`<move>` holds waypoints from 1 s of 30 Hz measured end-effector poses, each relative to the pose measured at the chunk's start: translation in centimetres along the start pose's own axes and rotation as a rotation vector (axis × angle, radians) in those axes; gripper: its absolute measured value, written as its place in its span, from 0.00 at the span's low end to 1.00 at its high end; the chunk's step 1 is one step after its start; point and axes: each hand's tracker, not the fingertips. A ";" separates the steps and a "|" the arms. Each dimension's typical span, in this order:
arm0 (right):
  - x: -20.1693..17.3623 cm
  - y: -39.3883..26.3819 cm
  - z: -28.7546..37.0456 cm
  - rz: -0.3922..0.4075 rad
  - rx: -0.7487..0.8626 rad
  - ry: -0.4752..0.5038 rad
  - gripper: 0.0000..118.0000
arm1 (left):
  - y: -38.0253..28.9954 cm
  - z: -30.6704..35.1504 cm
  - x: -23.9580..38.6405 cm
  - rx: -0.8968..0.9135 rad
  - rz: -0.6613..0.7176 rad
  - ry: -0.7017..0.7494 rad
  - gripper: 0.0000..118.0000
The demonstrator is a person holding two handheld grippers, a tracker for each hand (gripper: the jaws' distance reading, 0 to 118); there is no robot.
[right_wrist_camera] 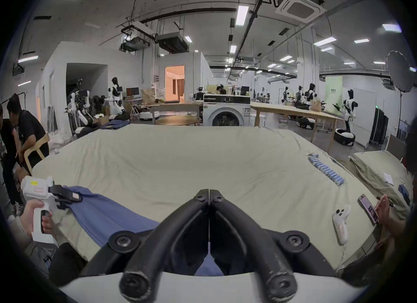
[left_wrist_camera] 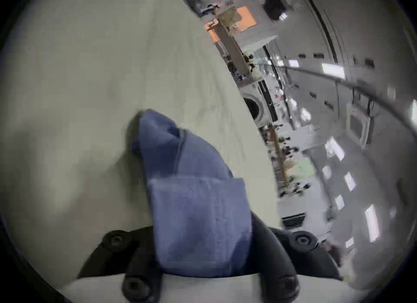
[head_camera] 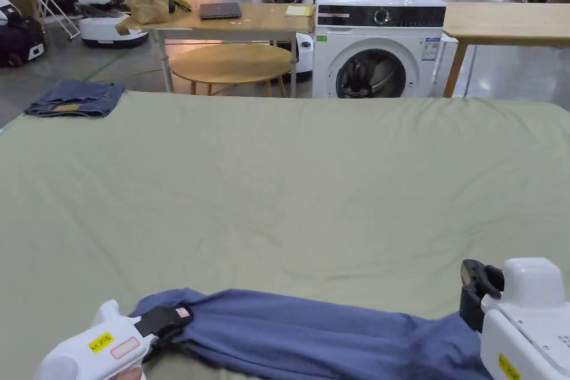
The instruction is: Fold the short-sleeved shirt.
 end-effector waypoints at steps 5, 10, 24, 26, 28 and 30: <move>0.5 -0.5 0.1 -0.008 -0.009 -0.001 0.00 | 0.4 3.3 6.6 0.068 -0.521 0.168 0.05; 0.5 -1.0 0.0 -0.030 -0.026 0.024 0.00 | -6.5 2.1 16.4 0.079 -1.125 0.265 0.05; 3.3 -1.8 1.2 -0.086 -0.028 0.047 0.00 | -18.1 -7.3 19.1 -0.229 -1.343 0.253 0.85; 3.8 -1.8 1.2 -0.086 -0.030 0.052 0.00 | -14.4 -4.4 20.1 -0.179 -0.978 0.044 0.85; 4.2 -1.9 1.2 -0.091 -0.027 0.045 0.00 | -11.3 -1.9 20.7 -0.100 -0.792 -0.045 0.85; 4.6 -2.1 1.2 -0.111 -0.030 0.047 0.00 | -9.3 -1.2 20.2 -0.068 -0.713 -0.028 0.85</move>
